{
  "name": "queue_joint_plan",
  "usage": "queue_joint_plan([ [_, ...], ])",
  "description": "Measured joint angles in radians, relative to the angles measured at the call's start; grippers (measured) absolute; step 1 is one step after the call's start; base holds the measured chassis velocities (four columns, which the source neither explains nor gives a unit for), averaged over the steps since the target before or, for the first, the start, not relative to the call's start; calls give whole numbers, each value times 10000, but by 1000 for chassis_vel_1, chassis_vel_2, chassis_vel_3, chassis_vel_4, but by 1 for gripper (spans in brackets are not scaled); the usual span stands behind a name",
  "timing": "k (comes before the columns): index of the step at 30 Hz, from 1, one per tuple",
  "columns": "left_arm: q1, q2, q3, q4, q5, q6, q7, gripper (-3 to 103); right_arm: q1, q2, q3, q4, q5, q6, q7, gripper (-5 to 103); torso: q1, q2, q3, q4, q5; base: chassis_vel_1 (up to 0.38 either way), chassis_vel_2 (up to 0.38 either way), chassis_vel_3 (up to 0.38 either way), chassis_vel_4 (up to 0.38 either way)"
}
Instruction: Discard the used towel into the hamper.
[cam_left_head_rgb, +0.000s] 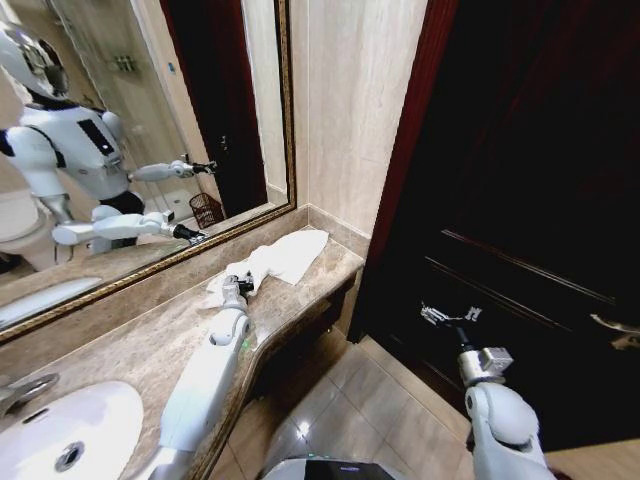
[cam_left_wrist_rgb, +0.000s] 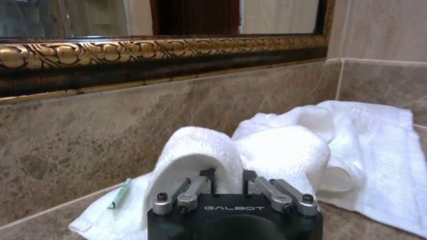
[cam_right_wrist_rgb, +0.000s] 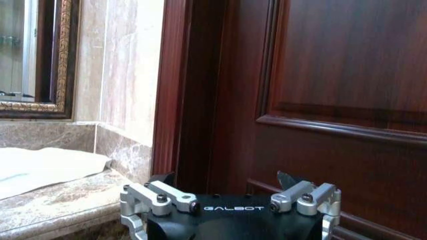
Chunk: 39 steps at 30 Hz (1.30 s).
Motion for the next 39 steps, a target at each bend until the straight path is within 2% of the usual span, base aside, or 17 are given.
queue_joint_plan([
  [2,67,7,-19,-90,-10,-50,93,23,-17,-2,1,3,4,13,0,100,0,0,0,0,0,0,0,0,0],
  [6,507,32,-140,-706,-15,-240,625,8,-44,9,-13,47,11,53,5,100,0,0,0,0,0,0,0,0,0],
  [8,655,43,-176,-926,-21,-240,772,8,-49,19,-24,62,11,58,10,100,0,0,0,0,0,0,0,0,0],
  [10,986,52,-257,-1384,-22,-246,1071,3,-59,46,-60,90,4,91,64,100,0,0,0,0,0,0,0,0,0],
  [12,1405,52,-381,-1889,-30,-384,1517,3,-81,70,-115,169,-5,106,231,100,0,0,-1,0,0,0,0,0,0],
  [14,1545,49,-433,-2037,-30,-481,1714,3,-92,73,-127,197,-4,117,284,100,0,1,0,0,0,0,0,0,0],
  [16,1838,43,-547,-2334,-14,-863,2090,3,-120,77,-144,284,-6,121,390,100,-1,0,-1,0,1,0,0,0,0],
  [17,1838,43,-547,-2334,-14,-863,2090,3,-120,77,-144,284,-6,121,390,100,-1,0,-1,0,1,0,0,0,0],
  [20,2415,15,-796,-2947,-33,-1371,2368,3,-272,107,-151,527,11,113,521,100,0,1,-1,-1,1,0,0,0,0],
  [25,3083,41,-1142,-3647,-264,-1453,2621,3,-545,173,-108,802,123,114,528,100,-1,1,-1,-1,-1,0,0,0,0],
  [28,3945,320,-1757,-4480,-367,-1592,3325,3,-813,206,-44,1145,335,3,574,100,-1,1,-1,1,0,0,0,0,0],
  [29,3945,320,-1757,-4480,-367,-1592,3325,3,-813,206,-44,1145,335,3,574,100,-1,1,-1,1,0,0,0,0,0],
  [31,4345,532,-2092,-4863,-418,-1861,3720,3,-870,178,-20,1345,517,-229,668,100,-2,1,-2,1,1,0,0,0,0],
  [35,4658,692,-2251,-5170,-484,-2165,3789,3,-936,12,24,1567,763,-535,755,100,-2,1,-1,2,0,0,0,0,0],
  [39,5057,574,-2208,-5652,-481,-2452,3508,3,-1065,-271,118,1808,1465,-979,733,100,-1,1,-1,-1,-1,0,0,0,0],
])
